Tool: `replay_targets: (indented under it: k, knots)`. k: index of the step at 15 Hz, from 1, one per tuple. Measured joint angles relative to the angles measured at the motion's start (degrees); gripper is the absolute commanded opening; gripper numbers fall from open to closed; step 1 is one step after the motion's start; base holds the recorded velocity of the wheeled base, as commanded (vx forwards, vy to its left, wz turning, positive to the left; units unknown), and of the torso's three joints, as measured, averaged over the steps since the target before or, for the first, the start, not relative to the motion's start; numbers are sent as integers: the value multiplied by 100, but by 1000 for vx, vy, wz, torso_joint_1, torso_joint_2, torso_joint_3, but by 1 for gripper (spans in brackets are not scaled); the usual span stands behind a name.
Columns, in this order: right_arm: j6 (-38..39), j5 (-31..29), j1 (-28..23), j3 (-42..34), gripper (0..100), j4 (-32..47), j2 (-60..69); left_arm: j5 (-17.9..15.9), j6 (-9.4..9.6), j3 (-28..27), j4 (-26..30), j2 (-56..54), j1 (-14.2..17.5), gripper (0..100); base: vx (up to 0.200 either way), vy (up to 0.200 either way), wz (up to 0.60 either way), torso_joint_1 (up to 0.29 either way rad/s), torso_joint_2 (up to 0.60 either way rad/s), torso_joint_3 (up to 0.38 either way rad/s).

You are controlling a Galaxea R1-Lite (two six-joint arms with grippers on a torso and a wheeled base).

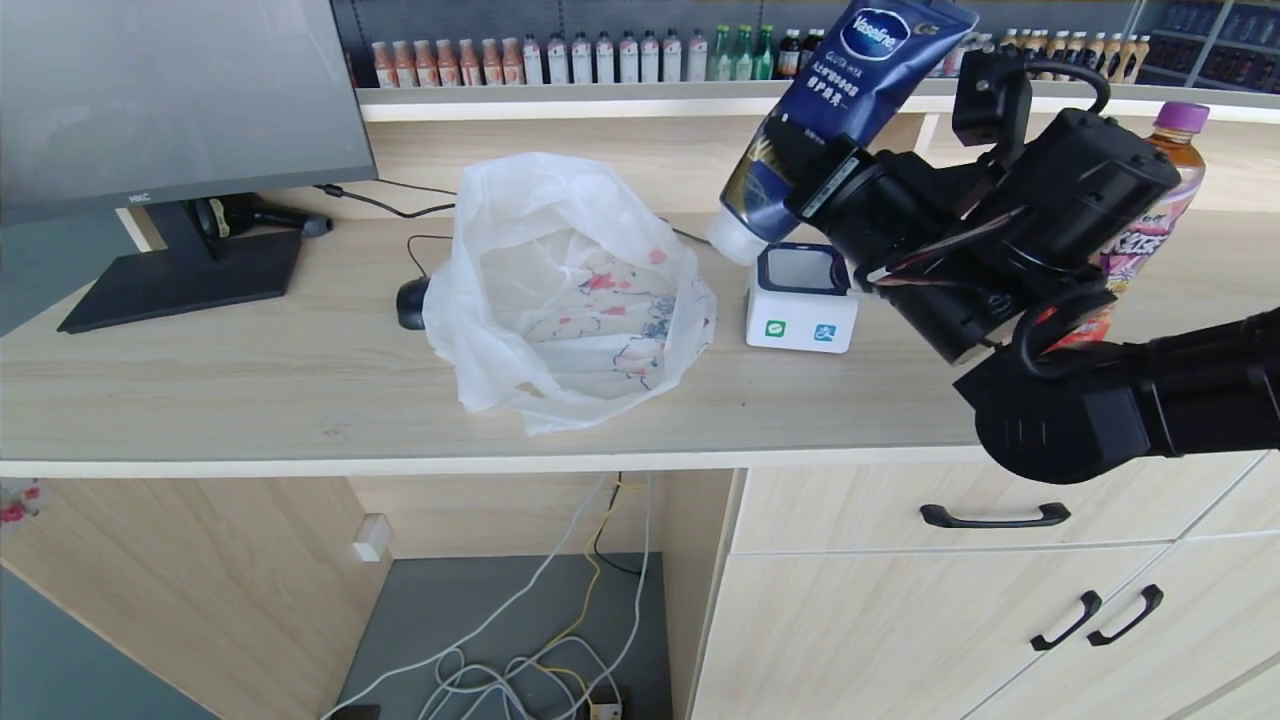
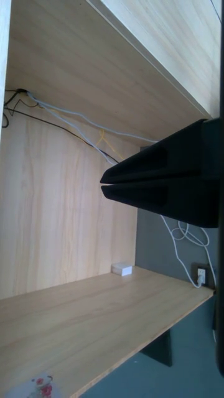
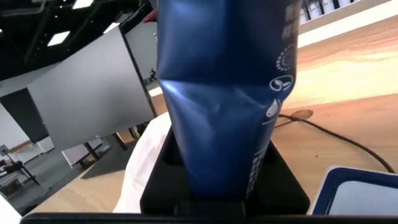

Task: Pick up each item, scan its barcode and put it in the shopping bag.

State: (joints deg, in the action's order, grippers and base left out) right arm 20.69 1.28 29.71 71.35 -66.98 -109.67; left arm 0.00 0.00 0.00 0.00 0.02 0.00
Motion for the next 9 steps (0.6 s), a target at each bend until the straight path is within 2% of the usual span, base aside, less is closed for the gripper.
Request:
replay_targets:
  k: [4, 6, 9]
  knots:
    - [-1527, -41, 301, -816, 0, -95, 719, 0, 11, 0, 0, 0, -5, 0, 0, 0, 0, 0, 0, 0]
    - [-2339, -66, 485, -1013, 0, -424, 901, 0, 11, 0, 0, 0, -2, 0, 0, 0, 0, 0, 0, 0]
    - [-3103, -77, 577, -1535, 0, -1053, 1002, 0, 18, 0, 0, 0, -2, 0, 0, 0, 0, 0, 0, 0]
